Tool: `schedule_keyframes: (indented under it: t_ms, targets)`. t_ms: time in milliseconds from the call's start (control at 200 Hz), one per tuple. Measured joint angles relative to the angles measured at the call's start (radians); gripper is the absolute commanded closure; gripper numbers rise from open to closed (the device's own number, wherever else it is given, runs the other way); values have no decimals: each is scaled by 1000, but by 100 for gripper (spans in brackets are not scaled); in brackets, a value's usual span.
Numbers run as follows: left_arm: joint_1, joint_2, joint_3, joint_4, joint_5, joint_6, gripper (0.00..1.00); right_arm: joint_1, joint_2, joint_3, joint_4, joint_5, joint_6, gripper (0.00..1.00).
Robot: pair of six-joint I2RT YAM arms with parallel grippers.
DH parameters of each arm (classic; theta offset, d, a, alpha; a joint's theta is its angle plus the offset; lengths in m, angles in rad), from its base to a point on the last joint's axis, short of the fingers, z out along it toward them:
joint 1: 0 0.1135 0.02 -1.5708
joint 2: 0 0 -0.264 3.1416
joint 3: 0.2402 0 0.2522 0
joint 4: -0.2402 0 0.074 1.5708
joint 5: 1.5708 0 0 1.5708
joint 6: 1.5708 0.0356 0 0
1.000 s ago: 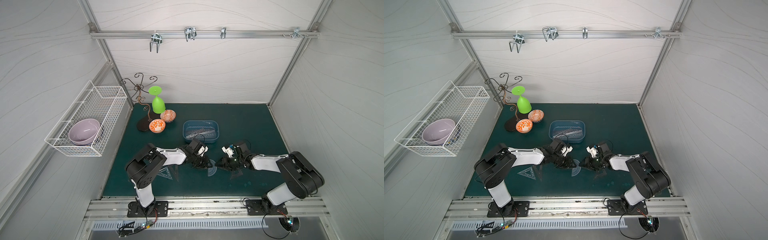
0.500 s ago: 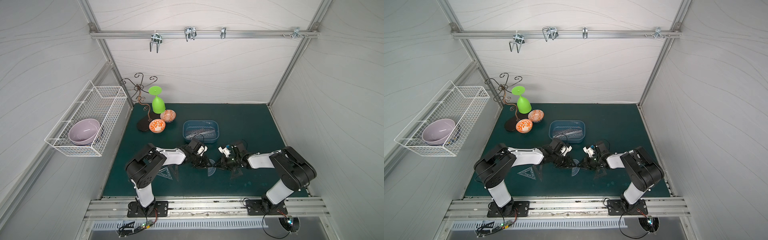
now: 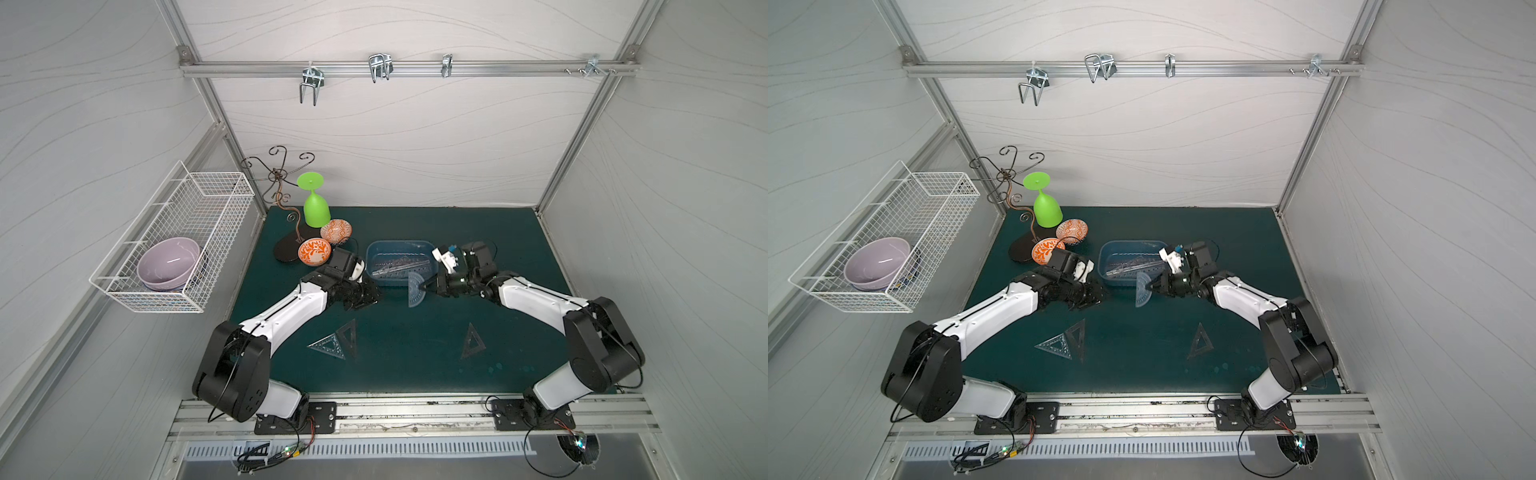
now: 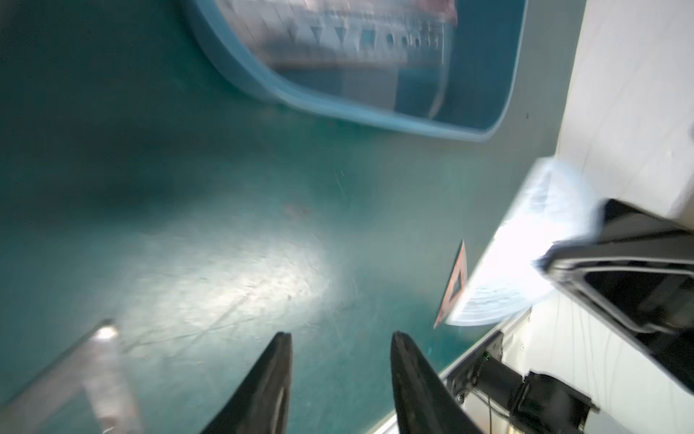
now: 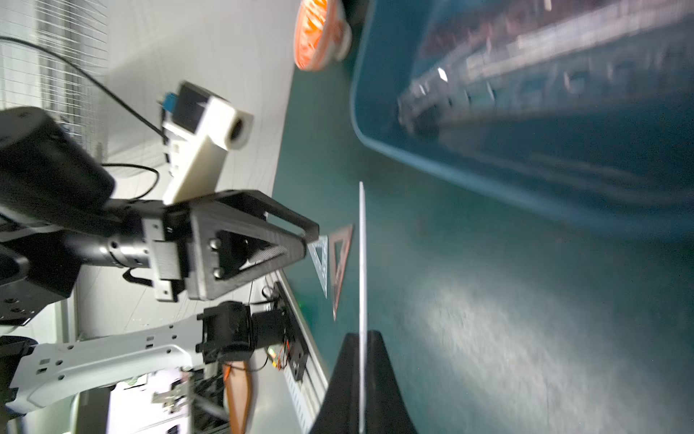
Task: Put the scattered rulers into the storage box
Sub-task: Pick up the ruler from the center of the board, then place the ruler in the storage box.
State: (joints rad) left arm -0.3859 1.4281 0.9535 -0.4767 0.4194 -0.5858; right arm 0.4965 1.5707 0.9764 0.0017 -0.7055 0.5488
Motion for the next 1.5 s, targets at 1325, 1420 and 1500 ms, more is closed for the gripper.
schedule_keyframes:
  t_ms: [1325,1420,1500]
  targets:
    - [45,100,109,-122,45,110,50,21,690,724,-235,59,-177,85]
    - [45,100,109,-118,45,110,50,21,698,731,-257,63,-185,81]
    - [45,100,109,-116,47,110,50,17,699,742,-278,67,-192,78]
